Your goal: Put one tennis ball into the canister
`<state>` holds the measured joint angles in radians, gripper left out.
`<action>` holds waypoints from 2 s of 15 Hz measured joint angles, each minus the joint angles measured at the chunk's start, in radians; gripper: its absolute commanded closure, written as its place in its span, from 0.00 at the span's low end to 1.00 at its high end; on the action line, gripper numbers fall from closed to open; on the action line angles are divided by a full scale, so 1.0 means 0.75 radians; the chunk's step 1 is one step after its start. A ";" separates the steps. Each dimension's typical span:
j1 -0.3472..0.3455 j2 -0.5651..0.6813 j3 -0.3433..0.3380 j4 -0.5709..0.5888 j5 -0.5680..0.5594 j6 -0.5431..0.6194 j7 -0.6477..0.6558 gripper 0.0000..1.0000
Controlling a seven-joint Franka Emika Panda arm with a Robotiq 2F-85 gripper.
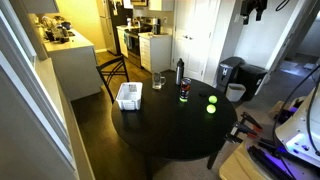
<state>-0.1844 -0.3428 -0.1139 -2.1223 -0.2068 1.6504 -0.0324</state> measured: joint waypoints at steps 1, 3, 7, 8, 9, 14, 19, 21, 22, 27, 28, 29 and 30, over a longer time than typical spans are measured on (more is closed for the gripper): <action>0.000 0.000 0.000 0.000 0.000 0.000 0.000 0.00; 0.006 0.000 -0.008 0.000 0.000 0.001 0.000 0.00; 0.003 0.010 -0.102 0.001 0.035 0.026 -0.020 0.00; -0.001 0.017 -0.143 0.002 0.064 0.038 -0.037 0.00; -0.009 0.031 -0.188 0.007 0.108 0.055 -0.059 0.00; -0.060 0.178 -0.392 0.081 0.451 0.142 -0.175 0.00; -0.121 0.418 -0.455 0.163 0.825 0.242 -0.220 0.00; -0.148 0.523 -0.451 0.193 0.955 0.260 -0.223 0.00; -0.162 0.572 -0.444 0.204 1.009 0.268 -0.224 0.00; -0.228 0.754 -0.379 0.234 1.113 0.300 -0.224 0.00; -0.238 0.776 -0.369 0.234 1.113 0.309 -0.225 0.00; -0.248 0.794 -0.360 0.234 1.113 0.318 -0.230 0.00; -0.259 0.809 -0.353 0.234 1.113 0.323 -0.236 0.00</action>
<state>-0.3785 0.2638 -0.3787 -1.9468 0.6278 1.8928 -0.2094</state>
